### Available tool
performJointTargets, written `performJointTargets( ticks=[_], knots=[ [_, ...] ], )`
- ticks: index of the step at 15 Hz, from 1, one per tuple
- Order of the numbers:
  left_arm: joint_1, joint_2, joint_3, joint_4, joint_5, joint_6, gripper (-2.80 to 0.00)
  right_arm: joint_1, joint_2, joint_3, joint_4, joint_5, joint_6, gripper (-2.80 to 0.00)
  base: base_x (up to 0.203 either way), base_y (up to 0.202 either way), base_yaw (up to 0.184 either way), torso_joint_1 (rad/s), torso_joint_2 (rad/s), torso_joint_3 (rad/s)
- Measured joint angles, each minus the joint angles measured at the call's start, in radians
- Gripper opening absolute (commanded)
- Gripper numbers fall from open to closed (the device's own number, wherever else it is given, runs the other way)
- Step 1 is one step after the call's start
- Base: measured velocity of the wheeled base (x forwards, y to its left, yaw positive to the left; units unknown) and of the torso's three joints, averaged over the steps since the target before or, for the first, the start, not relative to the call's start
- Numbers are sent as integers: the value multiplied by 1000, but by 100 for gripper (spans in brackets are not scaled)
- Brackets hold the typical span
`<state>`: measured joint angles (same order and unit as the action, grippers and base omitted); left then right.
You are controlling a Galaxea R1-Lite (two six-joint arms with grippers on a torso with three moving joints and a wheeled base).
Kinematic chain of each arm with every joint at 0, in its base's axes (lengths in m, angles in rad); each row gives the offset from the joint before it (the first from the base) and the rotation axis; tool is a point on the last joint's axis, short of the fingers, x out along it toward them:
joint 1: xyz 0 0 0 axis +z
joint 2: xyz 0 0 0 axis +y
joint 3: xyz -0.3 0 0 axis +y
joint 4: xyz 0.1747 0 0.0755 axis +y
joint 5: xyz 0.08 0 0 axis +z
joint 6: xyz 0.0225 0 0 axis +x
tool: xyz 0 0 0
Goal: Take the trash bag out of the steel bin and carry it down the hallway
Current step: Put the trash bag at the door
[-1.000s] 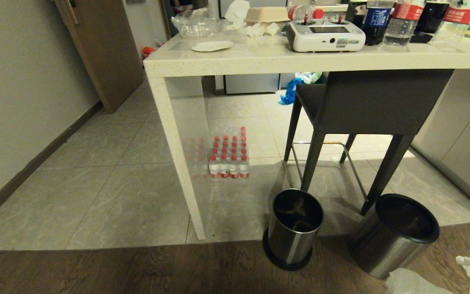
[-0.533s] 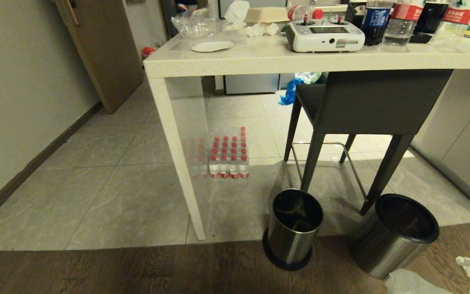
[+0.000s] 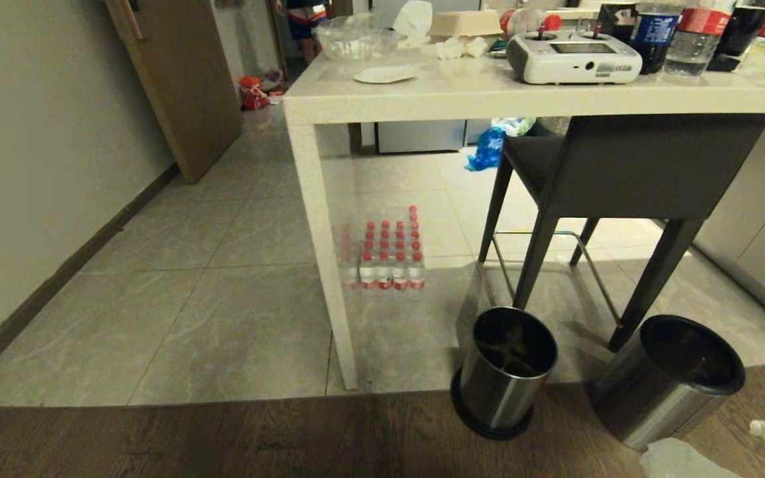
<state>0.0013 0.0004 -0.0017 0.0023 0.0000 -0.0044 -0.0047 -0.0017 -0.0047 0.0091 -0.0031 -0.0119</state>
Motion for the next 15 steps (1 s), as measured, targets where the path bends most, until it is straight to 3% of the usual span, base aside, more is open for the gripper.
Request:
performJointTargets(
  ticks=[15],
  knots=[
    [-1, 0, 0, -1, 0, -1, -280, 0, 0, 0, 0, 0, 0, -280, 0, 192, 1, 3, 2, 3]
  ],
)
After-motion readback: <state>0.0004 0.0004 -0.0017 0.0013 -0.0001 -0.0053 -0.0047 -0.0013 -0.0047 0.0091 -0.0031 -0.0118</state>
